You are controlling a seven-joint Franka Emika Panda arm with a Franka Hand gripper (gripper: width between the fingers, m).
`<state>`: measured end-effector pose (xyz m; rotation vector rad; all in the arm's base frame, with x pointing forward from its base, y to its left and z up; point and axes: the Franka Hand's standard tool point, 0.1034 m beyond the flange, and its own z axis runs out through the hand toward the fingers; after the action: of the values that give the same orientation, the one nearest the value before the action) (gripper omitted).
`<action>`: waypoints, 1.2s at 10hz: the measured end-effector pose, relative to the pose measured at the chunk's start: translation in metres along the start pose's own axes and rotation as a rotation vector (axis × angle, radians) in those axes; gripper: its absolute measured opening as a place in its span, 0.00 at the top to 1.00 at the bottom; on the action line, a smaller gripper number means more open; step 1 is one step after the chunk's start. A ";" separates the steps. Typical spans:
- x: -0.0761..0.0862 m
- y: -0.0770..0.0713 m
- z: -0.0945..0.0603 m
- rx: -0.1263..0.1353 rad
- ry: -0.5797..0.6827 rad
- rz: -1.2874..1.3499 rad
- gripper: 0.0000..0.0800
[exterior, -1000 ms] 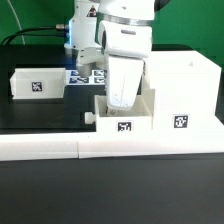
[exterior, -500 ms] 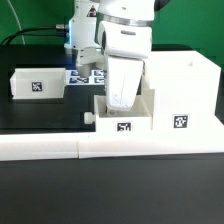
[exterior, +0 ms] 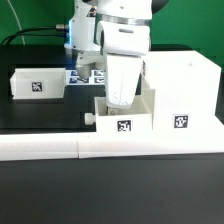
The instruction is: Assemble drawer
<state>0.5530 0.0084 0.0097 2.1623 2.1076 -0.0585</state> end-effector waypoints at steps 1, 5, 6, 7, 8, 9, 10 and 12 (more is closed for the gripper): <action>-0.001 0.000 0.000 0.000 -0.001 0.002 0.95; 0.000 0.000 0.000 0.007 -0.005 -0.007 0.95; -0.001 0.000 0.000 0.017 -0.010 -0.007 0.95; -0.001 0.000 0.000 0.021 -0.012 -0.007 0.95; -0.002 0.000 0.000 0.021 -0.011 -0.006 0.95; -0.002 0.000 0.000 0.021 -0.011 -0.006 0.95; -0.002 0.000 0.000 0.021 -0.011 -0.006 0.95; -0.002 0.000 0.000 0.021 -0.011 -0.006 0.83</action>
Offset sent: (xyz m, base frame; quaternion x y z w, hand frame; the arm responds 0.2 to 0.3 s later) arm 0.0000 0.0000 0.0000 0.0000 0.0000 0.0000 1.0000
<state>0.5525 0.0066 0.0101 2.1624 2.1164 -0.0938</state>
